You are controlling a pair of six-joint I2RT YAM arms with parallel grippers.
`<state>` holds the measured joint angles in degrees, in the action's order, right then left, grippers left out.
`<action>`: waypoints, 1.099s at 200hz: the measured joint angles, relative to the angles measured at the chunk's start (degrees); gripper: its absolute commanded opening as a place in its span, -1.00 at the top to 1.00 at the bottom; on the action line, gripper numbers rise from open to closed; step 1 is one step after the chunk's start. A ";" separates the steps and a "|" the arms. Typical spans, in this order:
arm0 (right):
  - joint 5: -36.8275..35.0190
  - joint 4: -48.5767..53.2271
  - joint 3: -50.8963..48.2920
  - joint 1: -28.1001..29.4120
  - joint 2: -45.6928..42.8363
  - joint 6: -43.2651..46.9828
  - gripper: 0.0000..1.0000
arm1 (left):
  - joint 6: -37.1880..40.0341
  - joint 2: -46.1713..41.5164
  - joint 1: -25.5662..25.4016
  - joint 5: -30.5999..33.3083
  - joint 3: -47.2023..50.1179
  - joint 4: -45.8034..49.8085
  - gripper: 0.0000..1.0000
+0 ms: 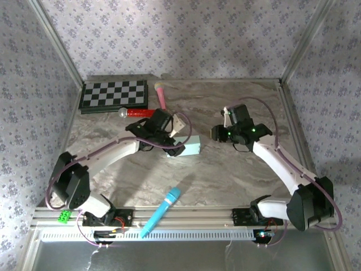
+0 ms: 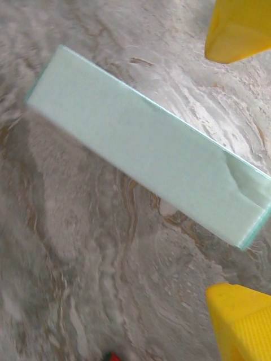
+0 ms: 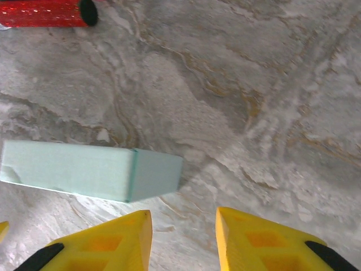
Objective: Fold the paper box
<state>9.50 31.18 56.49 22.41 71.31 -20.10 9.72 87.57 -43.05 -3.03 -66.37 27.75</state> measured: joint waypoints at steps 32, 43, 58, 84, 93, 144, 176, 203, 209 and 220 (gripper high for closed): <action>1.86 0.39 -4.48 -3.32 -3.41 -0.07 0.27 | 10.03 5.42 -0.09 -0.81 -3.43 2.78 -0.99; 2.49 0.39 -5.46 -4.15 -4.44 -0.22 0.27 | 12.48 6.73 -0.09 -0.79 -4.31 3.32 -0.98; 3.34 0.39 -6.19 -5.11 -5.55 -0.26 0.26 | 15.21 8.83 -0.09 -0.76 -5.73 3.78 -0.91; 4.28 0.37 -6.84 -6.49 -6.54 -0.31 0.27 | 18.38 12.41 -0.44 -0.39 -7.80 4.22 -0.68; 4.52 0.35 -6.97 -6.95 -6.64 -0.42 0.27 | 18.75 13.53 -0.79 -0.31 -8.26 4.46 -0.51; 5.38 0.37 -8.48 -8.66 -7.61 -0.44 0.27 | 20.70 15.91 -2.89 2.84 -8.92 4.94 0.02; 5.73 0.35 -9.05 -9.33 -7.87 -0.44 0.27 | 21.29 15.82 -4.81 10.40 -8.52 0.92 0.26; 5.99 0.22 -9.64 -9.55 -7.91 -0.44 0.27 | 21.53 15.85 -6.40 19.45 -7.58 -3.30 0.19; 6.01 0.20 -9.77 -9.66 -7.91 -0.44 0.27 | 21.81 15.93 -6.69 21.55 -7.37 -4.33 0.17; 6.03 0.22 -9.92 -9.81 -7.93 -0.44 0.27 | 22.10 16.59 -7.21 25.29 -7.28 -6.10 0.15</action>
<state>15.53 31.40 46.57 12.60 63.37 -20.53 31.81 104.16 -50.26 22.26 -73.65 21.65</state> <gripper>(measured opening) 0.364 0.432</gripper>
